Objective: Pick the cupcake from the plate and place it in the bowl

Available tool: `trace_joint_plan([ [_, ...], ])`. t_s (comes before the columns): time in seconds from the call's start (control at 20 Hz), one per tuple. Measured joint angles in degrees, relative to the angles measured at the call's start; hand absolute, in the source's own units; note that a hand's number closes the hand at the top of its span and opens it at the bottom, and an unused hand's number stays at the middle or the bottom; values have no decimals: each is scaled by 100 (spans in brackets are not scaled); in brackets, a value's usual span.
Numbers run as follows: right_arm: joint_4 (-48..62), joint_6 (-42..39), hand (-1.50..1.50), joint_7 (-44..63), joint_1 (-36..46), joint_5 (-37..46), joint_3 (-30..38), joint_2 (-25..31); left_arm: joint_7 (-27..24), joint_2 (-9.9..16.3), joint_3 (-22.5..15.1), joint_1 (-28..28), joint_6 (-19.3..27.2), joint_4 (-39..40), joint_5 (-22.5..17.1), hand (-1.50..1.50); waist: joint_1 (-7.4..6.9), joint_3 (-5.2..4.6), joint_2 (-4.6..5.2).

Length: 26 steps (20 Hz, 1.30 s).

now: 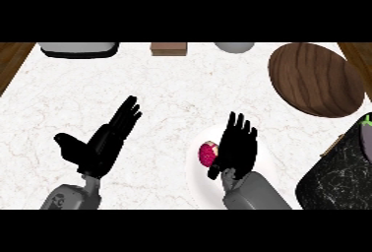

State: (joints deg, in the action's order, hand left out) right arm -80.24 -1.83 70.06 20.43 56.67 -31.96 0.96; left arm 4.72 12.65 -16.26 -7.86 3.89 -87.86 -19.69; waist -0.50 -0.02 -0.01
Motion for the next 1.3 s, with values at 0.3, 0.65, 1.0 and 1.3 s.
trace_joint_plan([
  [0.3,383,231,-150,-152,-29,7,32,-10,39,-101,19,4,18,-42,90,0,10,1,2],
  [0.65,860,601,150,-458,155,88,16,-27,58,-178,127,52,-102,-25,174,0,13,-13,-31],
  [1.0,1016,752,150,-639,253,152,-25,-24,201,-261,253,34,-221,-81,246,0,32,-29,-60],
  [1.3,1124,683,150,-555,472,329,-159,-16,336,-346,339,-21,-235,-143,306,0,30,-24,-43],
])
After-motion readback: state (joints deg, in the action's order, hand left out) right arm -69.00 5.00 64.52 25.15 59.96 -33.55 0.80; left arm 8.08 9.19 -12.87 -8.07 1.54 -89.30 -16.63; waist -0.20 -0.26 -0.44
